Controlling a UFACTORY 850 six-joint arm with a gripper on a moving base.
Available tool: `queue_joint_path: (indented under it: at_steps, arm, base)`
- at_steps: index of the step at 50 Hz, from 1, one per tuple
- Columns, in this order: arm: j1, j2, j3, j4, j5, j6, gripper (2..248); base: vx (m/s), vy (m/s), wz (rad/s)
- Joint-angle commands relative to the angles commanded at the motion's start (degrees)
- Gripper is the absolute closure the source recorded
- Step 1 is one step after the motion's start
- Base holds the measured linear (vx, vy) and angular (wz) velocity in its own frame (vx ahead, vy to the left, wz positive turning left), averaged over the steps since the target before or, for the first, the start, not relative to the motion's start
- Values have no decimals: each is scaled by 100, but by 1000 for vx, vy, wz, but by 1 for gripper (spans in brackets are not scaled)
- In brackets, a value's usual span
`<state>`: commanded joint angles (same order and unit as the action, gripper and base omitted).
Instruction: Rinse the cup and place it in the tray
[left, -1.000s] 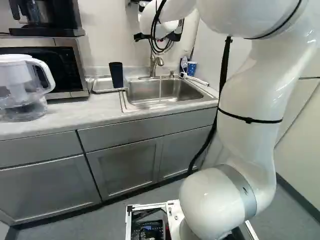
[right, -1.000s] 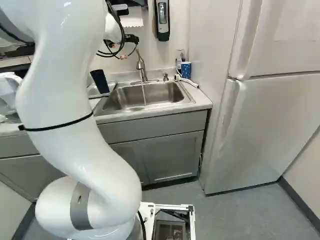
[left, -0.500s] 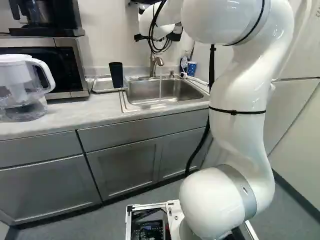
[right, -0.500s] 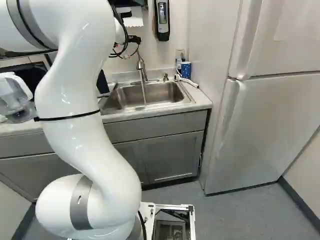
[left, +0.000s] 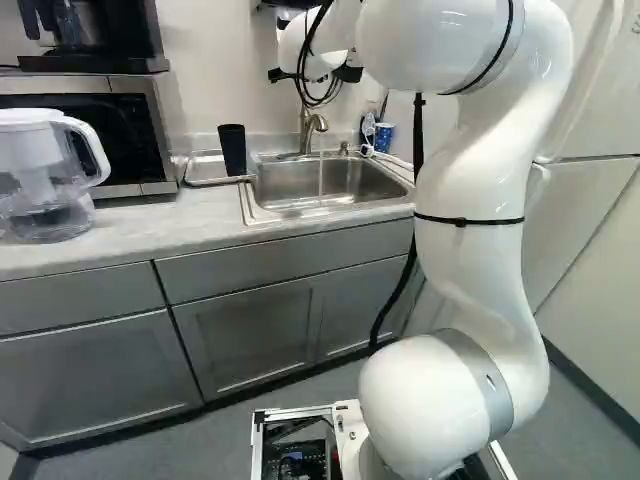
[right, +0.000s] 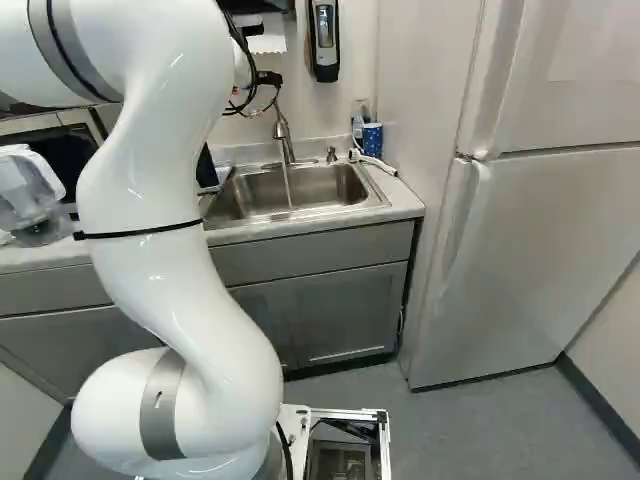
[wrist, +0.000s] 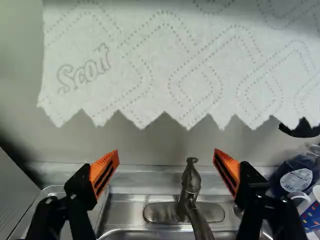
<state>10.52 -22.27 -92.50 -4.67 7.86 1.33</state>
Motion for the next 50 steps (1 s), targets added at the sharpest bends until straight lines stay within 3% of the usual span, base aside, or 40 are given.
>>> queue_joint_path:
  at_steps: [24,50]
  arm:
    - [0,-55,171,-95,112,0,3]
    - [7,-145,63,-95,297,0,3]
  base:
    - [0,0,0]
    - [0,0,0]
